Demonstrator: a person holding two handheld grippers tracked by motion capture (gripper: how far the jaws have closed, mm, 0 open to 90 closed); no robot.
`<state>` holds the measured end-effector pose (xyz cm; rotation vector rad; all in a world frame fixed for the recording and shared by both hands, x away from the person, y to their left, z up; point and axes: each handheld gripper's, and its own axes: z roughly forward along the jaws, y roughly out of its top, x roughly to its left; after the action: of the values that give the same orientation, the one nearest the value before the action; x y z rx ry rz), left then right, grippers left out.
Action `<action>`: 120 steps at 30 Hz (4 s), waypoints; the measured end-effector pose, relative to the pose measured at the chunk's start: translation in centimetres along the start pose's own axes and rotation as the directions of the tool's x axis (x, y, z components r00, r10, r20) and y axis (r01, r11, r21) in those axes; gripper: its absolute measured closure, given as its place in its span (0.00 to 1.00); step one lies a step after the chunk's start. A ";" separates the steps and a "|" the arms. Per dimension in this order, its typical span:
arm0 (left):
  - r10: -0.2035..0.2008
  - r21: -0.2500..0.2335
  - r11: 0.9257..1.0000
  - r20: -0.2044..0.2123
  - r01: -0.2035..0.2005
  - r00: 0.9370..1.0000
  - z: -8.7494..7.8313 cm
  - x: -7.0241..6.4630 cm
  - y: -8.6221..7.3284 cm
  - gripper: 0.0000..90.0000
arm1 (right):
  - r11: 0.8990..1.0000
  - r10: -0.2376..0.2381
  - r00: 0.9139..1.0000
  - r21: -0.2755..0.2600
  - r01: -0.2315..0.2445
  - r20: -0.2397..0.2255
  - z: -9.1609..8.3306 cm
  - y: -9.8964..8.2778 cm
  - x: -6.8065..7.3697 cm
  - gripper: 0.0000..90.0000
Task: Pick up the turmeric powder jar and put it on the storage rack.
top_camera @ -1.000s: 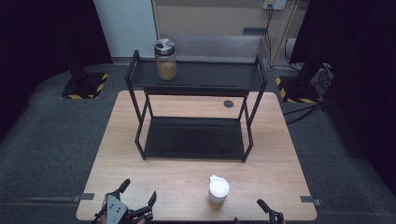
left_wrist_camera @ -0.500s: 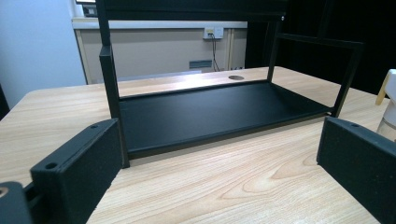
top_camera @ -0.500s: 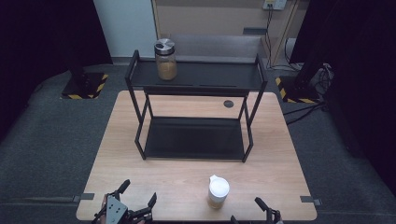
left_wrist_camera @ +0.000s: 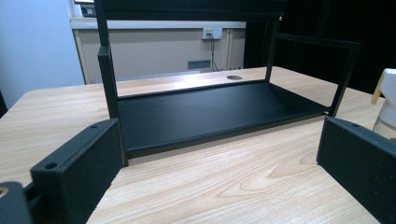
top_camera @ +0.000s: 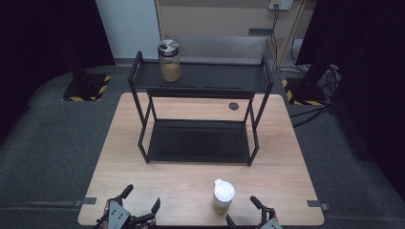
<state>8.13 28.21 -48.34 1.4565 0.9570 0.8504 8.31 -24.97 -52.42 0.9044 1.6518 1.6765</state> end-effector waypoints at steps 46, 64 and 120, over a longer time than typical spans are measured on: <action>-0.009 -0.002 1.000 -0.006 0.009 1.000 -0.5 0.5 0.0 0.00 | 1.000 0.009 0.998 0.021 -0.007 -0.067 4.9 -0.8 -0.1 0.05; -0.013 -0.004 1.000 -0.009 0.013 1.000 -0.7 0.8 -0.1 0.00 | 1.000 0.024 0.997 0.018 -0.023 -0.079 5.2 -1.3 -0.4 0.16; -0.009 0.003 1.000 0.014 0.009 1.000 -1.9 0.4 0.6 0.01 | 0.998 0.003 0.995 -0.058 -0.008 -0.095 5.6 10.8 -2.5 0.33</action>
<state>6.63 29.38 -47.55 1.4582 0.9541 0.8310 14.76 -24.16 -41.82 0.8129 1.6538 1.7869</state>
